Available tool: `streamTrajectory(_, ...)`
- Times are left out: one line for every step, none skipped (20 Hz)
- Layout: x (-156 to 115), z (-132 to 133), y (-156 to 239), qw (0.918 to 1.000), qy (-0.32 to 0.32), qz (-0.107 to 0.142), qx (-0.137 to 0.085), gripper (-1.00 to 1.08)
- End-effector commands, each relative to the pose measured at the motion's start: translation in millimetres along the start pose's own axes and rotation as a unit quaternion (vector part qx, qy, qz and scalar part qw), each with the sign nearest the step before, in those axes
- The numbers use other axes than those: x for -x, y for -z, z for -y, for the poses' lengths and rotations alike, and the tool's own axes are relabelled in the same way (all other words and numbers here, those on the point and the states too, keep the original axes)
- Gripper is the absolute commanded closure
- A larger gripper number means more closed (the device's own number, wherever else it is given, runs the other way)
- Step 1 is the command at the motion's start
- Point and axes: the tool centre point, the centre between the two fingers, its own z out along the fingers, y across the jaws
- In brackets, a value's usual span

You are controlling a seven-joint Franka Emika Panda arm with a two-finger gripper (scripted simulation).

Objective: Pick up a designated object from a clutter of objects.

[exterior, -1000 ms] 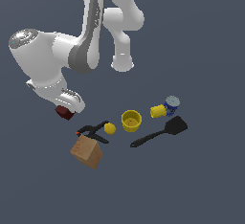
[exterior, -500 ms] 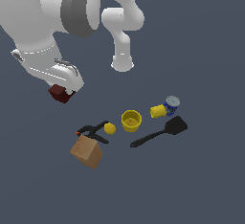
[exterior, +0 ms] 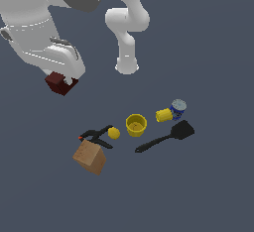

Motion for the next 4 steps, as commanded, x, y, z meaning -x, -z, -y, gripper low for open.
streamTrajectory(0.3,1.0,7.2,1.0,0.0,0.0,0.0,1.08)
streamTrajectory(0.2,1.3,8.3,1.0,0.0,0.0,0.0,1.08)
streamTrajectory(0.1,1.4,9.0,1.0,0.0,0.0,0.0,1.08)
streamTrajectory(0.1,1.5,9.3,1.0,0.0,0.0,0.0,1.08)
